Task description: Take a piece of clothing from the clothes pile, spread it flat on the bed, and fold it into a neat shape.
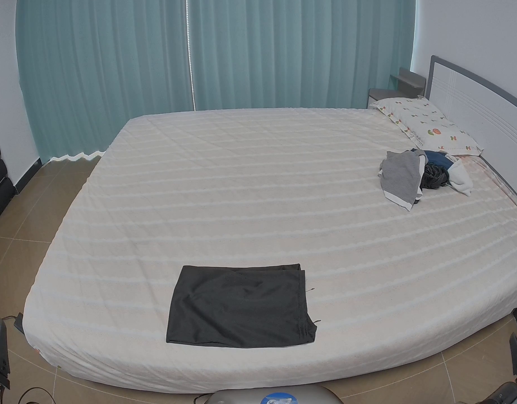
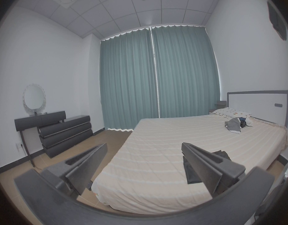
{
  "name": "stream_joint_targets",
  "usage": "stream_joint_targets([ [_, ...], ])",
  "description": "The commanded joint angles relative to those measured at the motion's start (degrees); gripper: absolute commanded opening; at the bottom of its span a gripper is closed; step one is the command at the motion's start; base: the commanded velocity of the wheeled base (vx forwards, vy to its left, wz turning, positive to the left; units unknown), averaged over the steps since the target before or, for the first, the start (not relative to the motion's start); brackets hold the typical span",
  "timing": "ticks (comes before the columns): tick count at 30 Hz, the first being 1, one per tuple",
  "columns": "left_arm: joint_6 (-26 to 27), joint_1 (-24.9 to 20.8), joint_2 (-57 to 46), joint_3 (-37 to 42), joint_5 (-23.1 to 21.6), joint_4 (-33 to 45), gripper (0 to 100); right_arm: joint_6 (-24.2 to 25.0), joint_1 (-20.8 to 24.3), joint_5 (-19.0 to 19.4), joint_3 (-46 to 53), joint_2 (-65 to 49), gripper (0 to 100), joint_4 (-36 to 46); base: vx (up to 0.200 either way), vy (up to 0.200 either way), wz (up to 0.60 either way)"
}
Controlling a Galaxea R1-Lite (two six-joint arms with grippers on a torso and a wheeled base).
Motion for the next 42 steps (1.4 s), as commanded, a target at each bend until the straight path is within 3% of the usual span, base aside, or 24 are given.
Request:
stream_joint_targets([
  [1,1.3,1.2,-5.0,4.1,0.1,-1.0,100,-1.8,-3.0,3.1,7.1,-5.6,100,0.2,0.000,0.000,0.00],
  [4,1.2,1.2,-5.1,8.1,-0.9,-3.2,100,-1.4,-3.0,3.8,11.1,-5.6,100,-6.1,0.000,0.000,0.00],
  [11,1.2,1.2,-5.1,19.5,-6.1,-17.9,100,-1.6,-3.0,7.8,19.0,-5.6,100,-24.3,0.000,0.000,0.00],
  [14,0.6,1.2,-5.1,19.4,-8.6,-15.6,100,-1.1,-3.0,8.3,18.9,-5.6,100,-23.3,0.000,0.000,0.00],
  [17,-2.6,1.2,-5.0,19.4,-15.0,-14.4,100,-1.1,-3.2,9.6,18.9,-5.6,100,-20.7,0.000,0.000,0.00],
  [21,-2.7,1.2,-5.0,19.3,-17.8,-11.6,100,-1.1,-3.2,9.7,18.8,-5.6,100,-20.6,0.000,0.000,0.00],
  [42,-3.3,1.2,-5.0,19.3,-16.7,-12.0,100,-0.6,-3.2,9.8,18.9,-5.6,100,-20.7,0.000,0.000,0.00],
])
